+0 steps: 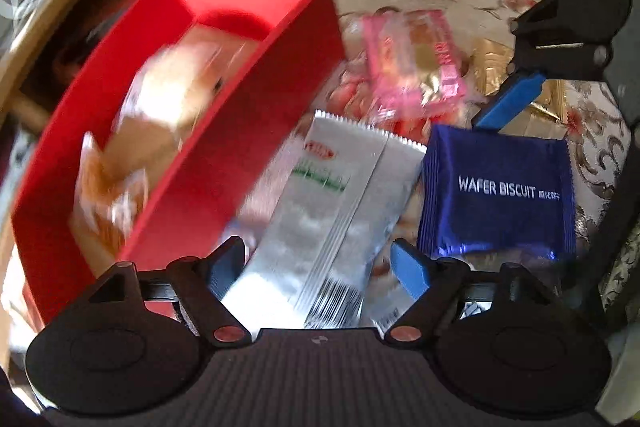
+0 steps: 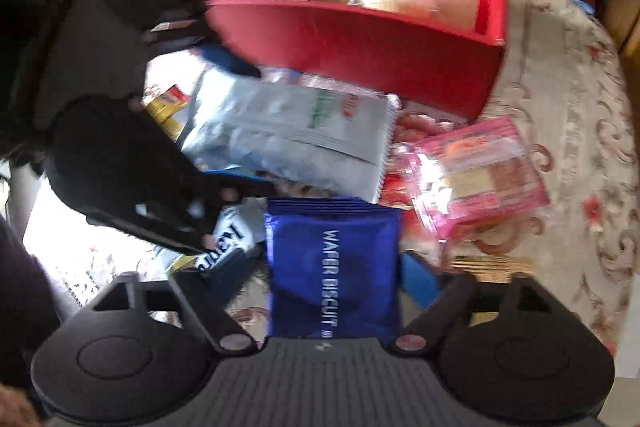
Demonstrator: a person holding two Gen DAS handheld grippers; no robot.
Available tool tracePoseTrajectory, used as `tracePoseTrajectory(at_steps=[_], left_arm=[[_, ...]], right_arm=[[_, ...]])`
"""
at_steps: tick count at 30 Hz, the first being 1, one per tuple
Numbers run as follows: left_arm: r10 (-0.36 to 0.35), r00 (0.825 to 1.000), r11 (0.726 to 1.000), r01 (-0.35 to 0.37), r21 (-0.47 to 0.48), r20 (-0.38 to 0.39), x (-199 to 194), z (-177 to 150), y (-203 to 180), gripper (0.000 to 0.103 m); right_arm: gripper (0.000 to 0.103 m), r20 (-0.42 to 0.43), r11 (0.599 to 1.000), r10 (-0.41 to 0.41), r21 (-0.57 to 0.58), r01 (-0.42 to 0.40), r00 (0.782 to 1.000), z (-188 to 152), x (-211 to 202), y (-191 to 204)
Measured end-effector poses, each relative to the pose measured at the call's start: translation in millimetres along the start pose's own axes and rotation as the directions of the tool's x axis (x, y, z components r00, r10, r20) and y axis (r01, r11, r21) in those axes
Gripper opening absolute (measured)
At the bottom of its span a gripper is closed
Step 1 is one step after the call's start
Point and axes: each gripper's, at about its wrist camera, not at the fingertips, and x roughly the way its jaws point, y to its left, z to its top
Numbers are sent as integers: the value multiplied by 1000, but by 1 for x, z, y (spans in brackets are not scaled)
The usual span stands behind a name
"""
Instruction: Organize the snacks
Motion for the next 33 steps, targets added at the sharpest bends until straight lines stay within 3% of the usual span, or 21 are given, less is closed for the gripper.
tracePoseTrajectory(at_steps=[1,3,5,9,12,14,16,18,20,25,30,32,33], left_arm=[[-1,1000,1000,1,-28,1,-1,-4,1,83],[12,1000,997,-12,-71,3,-4,-11,1,78],[12,1000,993,-11,-116,11,-8,-16,-1,75],[-62,997,978,69,-195,44,-23,-26,-11,69],[-66,997,978,74,-196,51,-27,-30,-22,69],[-63,996,976,73,-205,57,-28,-29,-25,71],[-52,996,975,65,-214,68,-29,-19,-24,82],[-27,997,975,41,-217,67,-25,-9,-26,85],[-5,999,977,16,-213,52,-18,-4,-29,85],[46,999,975,-40,-220,21,-5,-3,-31,84],[88,995,952,-72,-296,42,-10,-10,-29,73],[100,993,939,-75,-335,56,-14,-14,-27,69],[95,993,932,-66,-357,65,-17,-17,-26,67]], right_arm=[[65,5,1000,-6,15,5,1000,-1,-3,-4],[61,11,999,-3,43,2,1000,-3,-6,-8],[60,10,999,-27,34,26,1000,-6,-8,-6],[60,5,998,-61,-1,61,998,-16,-12,4],[60,-3,998,-69,11,69,998,-24,-18,3],[60,-1,997,-76,13,76,997,-28,-18,4],[60,-10,997,-83,6,83,997,-31,-17,5],[61,-10,996,-83,11,83,996,-30,-16,5],[66,-11,997,-71,5,71,997,-30,-13,5],[103,-8,999,3,-40,-3,1000,-34,-6,11],[103,-9,999,-9,-49,8,1000,-36,-3,17],[94,-5,999,-27,-32,27,1000,-35,-6,15],[82,-1,998,-56,-35,56,998,-35,-8,16]])
